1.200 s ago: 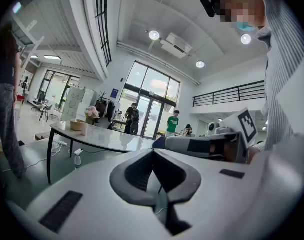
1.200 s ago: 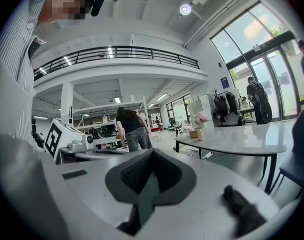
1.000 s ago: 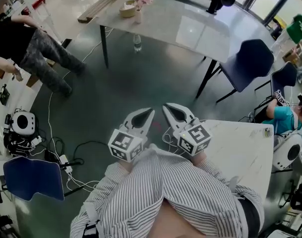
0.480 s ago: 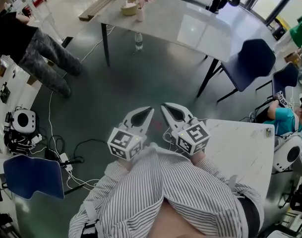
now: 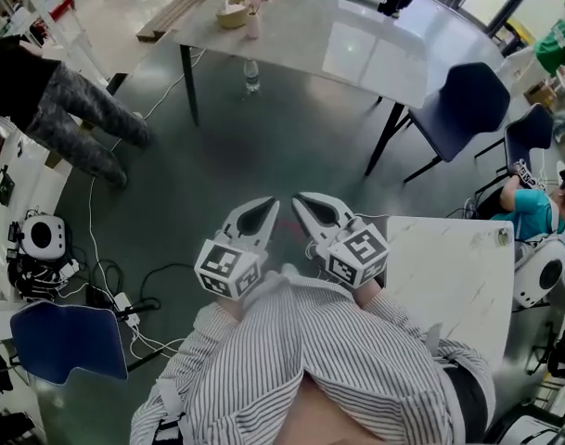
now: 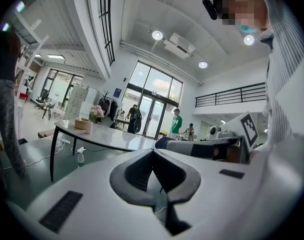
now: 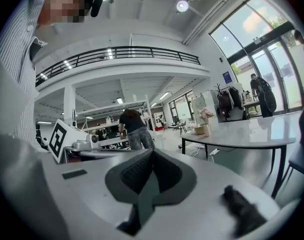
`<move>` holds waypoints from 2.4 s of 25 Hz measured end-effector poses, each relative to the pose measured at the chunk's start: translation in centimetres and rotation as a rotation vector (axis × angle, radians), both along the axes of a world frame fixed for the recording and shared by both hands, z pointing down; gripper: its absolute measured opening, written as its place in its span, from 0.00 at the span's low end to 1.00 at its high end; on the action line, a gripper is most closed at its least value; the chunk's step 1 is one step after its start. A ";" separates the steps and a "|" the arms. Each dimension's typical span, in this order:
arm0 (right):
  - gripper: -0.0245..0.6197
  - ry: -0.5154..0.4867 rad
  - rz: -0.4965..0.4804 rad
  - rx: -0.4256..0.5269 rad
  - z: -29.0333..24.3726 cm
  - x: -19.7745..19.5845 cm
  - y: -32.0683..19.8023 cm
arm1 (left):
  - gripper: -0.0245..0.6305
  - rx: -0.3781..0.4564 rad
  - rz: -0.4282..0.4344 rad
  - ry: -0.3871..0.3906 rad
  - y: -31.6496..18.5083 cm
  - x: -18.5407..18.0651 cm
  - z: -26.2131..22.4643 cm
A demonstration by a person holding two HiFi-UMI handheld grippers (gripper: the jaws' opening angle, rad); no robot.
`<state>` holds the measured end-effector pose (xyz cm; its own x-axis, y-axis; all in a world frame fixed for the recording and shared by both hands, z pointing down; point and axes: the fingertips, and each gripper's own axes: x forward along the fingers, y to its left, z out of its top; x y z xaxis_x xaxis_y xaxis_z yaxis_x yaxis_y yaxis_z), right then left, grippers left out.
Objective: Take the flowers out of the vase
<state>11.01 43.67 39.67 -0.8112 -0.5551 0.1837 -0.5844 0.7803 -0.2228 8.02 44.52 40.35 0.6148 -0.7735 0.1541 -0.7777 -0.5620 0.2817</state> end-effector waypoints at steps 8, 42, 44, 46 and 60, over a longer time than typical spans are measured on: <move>0.06 -0.016 0.066 0.000 0.7 -0.7 -0.8 | 0.05 -0.024 0.031 0.006 -0.2 -0.9 1.3; 0.06 -0.106 -0.016 0.032 -0.9 -1.4 -32.0 | 0.05 0.007 -0.043 -0.012 -31.7 -1.7 0.8; 0.06 -0.100 -0.024 0.027 -0.7 -1.5 -32.8 | 0.05 -0.001 -0.040 -0.014 -32.5 -1.4 1.2; 0.06 -0.090 -0.026 0.015 -0.1 -1.8 -33.4 | 0.05 -0.011 -0.040 -0.016 -33.1 -1.6 1.7; 0.06 -0.059 -0.012 -0.060 2.5 -3.6 -38.6 | 0.05 -0.059 -0.051 -0.007 -38.0 -3.7 3.4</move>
<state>7.39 5.04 42.20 -0.8283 -0.5347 0.1676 -0.5594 0.7714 -0.3034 4.28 6.51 43.76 0.5739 -0.7930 0.2043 -0.8066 -0.5044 0.3081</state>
